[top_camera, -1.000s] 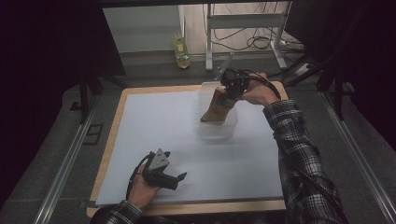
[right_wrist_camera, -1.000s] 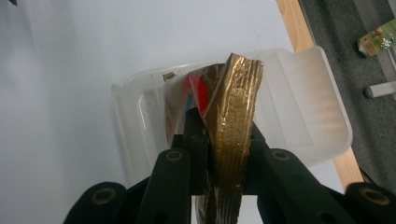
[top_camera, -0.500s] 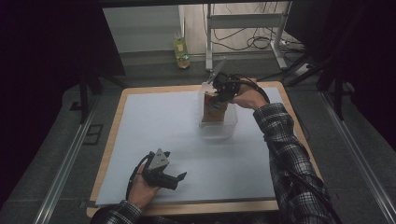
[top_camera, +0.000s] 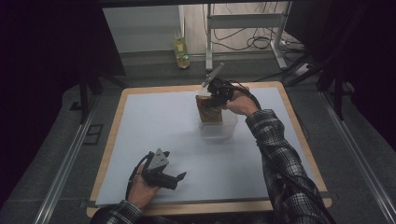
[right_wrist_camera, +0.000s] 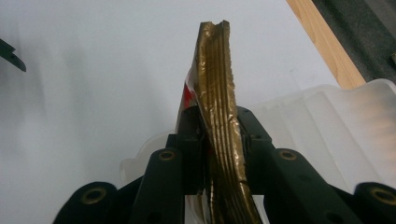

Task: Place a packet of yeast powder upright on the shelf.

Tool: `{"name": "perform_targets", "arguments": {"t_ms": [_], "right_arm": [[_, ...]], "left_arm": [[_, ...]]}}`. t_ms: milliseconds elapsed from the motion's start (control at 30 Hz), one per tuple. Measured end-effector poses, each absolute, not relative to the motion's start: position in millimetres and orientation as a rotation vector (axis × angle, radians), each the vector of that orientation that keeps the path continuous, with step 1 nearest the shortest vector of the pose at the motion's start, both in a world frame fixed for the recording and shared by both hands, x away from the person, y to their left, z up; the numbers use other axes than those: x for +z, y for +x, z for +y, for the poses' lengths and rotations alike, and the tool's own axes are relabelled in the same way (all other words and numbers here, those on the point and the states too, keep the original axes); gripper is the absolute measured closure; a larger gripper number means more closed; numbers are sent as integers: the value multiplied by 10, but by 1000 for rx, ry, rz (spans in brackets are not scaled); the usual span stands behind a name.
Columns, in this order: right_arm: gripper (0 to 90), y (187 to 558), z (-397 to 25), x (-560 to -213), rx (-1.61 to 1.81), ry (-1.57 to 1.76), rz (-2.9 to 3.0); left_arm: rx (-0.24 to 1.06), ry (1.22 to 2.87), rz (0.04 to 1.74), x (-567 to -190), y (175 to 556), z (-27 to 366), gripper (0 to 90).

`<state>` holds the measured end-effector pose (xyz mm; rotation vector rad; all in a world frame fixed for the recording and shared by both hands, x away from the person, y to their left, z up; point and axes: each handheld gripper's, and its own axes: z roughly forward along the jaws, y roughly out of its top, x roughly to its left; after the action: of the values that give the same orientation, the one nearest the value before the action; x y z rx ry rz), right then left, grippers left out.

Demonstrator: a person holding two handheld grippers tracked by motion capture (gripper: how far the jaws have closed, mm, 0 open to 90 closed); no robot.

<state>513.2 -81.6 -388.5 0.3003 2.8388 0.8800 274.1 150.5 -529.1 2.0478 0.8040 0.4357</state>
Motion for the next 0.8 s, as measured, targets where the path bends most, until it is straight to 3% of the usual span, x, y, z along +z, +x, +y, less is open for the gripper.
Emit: {"name": "perform_targets", "arguments": {"t_ms": [533,800], "right_arm": [[696,5100,-995,-3827,888,328,2819],[619,5056,-1041,-3793,923,351,2803]], "left_arm": [[440,2055,801,-5294,2742,1495,19],[439,2056,803,-5297,2744,1491,18]]}}
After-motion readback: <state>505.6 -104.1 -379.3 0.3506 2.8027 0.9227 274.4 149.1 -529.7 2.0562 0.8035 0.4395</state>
